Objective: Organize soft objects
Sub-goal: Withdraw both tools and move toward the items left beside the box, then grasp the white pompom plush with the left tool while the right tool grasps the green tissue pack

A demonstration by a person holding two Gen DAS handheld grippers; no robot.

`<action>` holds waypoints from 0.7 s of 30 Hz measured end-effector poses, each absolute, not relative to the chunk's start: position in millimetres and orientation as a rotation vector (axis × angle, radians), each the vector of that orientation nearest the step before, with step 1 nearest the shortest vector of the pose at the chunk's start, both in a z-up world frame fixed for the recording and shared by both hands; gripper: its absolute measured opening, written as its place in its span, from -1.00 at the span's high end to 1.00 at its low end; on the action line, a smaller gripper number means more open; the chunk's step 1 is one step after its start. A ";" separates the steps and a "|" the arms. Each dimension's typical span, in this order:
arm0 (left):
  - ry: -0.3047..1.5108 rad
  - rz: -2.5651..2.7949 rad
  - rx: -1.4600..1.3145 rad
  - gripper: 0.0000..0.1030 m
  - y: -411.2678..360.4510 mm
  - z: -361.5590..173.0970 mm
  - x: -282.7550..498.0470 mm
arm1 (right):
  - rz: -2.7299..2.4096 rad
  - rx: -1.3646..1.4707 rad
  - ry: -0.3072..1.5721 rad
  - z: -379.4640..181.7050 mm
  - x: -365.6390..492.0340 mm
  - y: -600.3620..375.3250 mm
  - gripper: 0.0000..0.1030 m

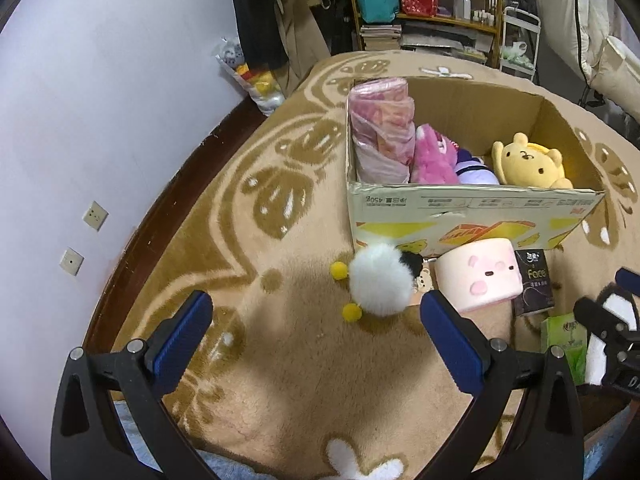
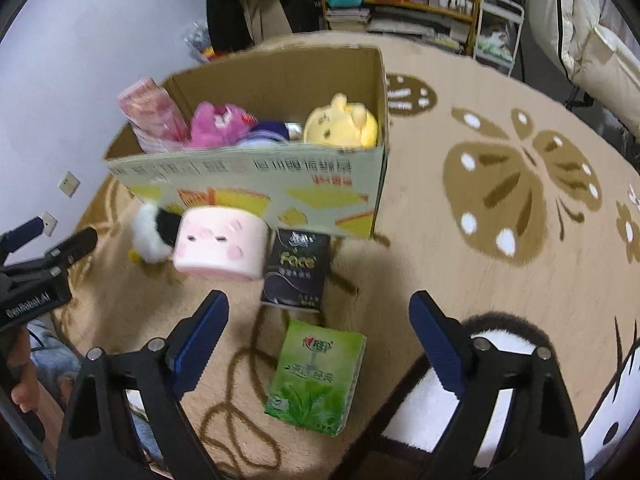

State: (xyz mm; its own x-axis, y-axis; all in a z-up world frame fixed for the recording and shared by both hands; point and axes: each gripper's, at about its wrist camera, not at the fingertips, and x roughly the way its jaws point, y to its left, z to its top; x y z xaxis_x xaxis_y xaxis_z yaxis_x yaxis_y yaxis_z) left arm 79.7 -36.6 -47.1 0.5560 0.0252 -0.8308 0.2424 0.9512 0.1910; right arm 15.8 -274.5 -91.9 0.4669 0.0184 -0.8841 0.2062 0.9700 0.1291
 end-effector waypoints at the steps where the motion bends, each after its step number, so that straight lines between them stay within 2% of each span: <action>1: 0.980 -0.131 0.299 -0.99 -36.9 -48.5 81.8 | -0.115 0.232 1.104 -98.1 17.8 -274.4 -0.84; 8: 1.039 -0.138 0.289 -0.99 -41.6 -66.8 103.9 | -0.113 0.289 1.219 -129.7 25.9 -277.7 -0.82; 10: 1.054 -0.144 0.285 -0.99 -43.1 -72.0 110.0 | -0.119 0.295 1.246 -136.6 27.4 -279.5 -0.62; 12: 1.068 -0.151 0.282 -0.99 -44.6 -76.6 113.3 | -0.106 0.313 1.271 -142.7 28.4 -280.4 -0.50; 14: 1.087 -0.156 0.275 -0.99 -45.8 -81.7 117.4 | -0.096 0.322 1.297 -149.0 29.5 -279.8 -0.49; 15: 1.094 -0.160 0.271 -0.99 -46.3 -83.7 118.5 | -0.093 0.318 1.303 -150.8 30.1 -279.1 -0.38; 16: 1.105 -0.167 0.264 -0.99 -46.7 -86.2 120.7 | -0.089 0.307 1.313 -153.2 30.9 -276.9 -0.16; 21: 1.136 -0.179 0.257 -0.99 -50.4 -100.1 130.2 | -0.068 0.274 1.302 -156.7 34.5 -271.1 -0.14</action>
